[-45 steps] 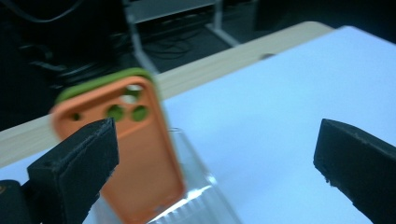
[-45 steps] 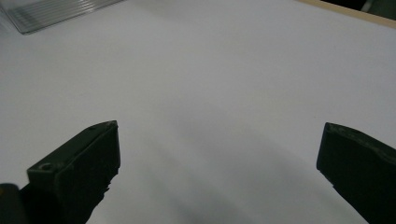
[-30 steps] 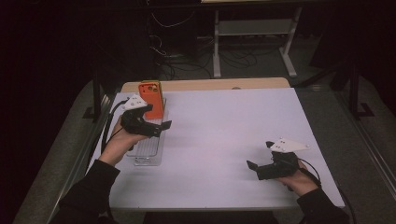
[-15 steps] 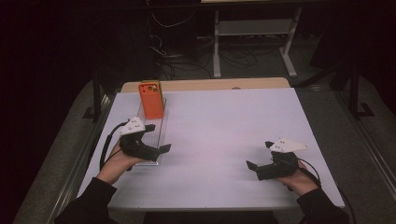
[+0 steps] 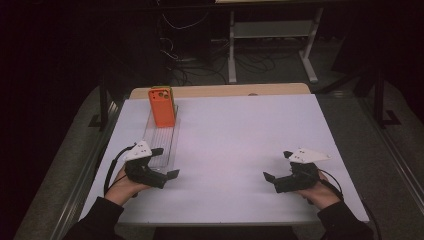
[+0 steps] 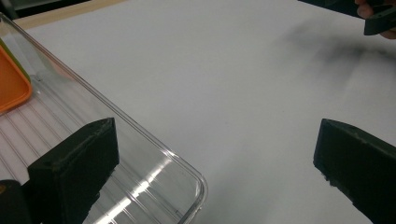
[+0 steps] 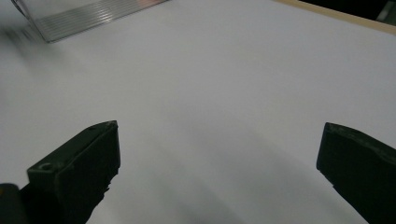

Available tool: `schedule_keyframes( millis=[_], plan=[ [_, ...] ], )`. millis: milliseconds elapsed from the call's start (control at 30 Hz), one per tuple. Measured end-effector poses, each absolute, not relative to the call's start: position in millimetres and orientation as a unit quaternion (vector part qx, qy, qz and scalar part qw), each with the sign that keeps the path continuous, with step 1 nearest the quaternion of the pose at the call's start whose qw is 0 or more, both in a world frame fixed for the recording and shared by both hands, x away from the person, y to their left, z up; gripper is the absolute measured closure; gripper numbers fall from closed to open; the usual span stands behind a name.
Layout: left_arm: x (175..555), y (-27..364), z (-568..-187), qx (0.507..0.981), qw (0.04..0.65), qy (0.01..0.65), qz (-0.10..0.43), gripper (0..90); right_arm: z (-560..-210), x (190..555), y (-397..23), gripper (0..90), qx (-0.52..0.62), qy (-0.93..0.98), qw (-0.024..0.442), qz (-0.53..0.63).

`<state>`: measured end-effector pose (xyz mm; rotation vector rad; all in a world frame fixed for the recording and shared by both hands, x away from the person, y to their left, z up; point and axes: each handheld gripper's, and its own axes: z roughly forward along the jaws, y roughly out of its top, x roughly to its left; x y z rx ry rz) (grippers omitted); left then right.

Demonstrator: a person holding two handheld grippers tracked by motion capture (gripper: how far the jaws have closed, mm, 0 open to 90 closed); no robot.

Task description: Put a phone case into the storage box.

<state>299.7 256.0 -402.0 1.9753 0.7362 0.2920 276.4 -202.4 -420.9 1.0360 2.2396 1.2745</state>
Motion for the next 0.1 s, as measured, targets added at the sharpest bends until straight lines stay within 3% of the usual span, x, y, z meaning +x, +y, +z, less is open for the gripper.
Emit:
schedule_keyframes(
  millis=[100],
  plan=[
    [299.7,255.8,-402.7,0.814,0.483,0.299,0.121,0.0,-421.4,276.2,-201.8,0.0,0.368,0.793,0.180,0.451]
  ],
)
